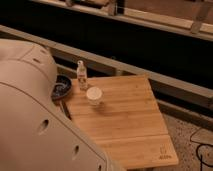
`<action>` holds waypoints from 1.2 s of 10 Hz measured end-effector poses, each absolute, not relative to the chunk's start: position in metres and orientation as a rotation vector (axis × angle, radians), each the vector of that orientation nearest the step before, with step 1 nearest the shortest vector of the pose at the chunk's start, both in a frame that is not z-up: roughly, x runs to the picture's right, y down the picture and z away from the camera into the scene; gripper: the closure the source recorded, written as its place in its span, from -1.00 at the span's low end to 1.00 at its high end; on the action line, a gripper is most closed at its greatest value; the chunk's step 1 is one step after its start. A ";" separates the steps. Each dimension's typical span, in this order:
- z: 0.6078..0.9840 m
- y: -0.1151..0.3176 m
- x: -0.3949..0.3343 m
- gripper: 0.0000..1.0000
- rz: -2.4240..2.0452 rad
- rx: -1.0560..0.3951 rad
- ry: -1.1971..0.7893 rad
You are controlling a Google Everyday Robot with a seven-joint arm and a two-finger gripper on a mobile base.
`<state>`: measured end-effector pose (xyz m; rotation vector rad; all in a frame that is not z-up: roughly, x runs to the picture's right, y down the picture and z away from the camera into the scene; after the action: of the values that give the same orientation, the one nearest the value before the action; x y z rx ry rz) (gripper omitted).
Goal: Drag the pepper across the table
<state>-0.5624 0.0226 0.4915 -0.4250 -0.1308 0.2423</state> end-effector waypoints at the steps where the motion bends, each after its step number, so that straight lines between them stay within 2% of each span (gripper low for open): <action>1: 0.485 0.030 -0.569 1.00 0.215 -0.426 -0.145; 4: 0.485 0.030 -0.569 1.00 0.211 -0.425 -0.145; 5: 0.484 0.031 -0.571 0.92 0.208 -0.426 -0.147; 7: 0.484 0.031 -0.570 0.53 0.209 -0.426 -0.147; 8: 0.484 0.031 -0.570 0.26 0.209 -0.426 -0.147; 12: 0.484 0.031 -0.571 -0.46 0.208 -0.426 -0.147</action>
<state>-0.5710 0.0313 0.4839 -0.4259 -0.1471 0.2081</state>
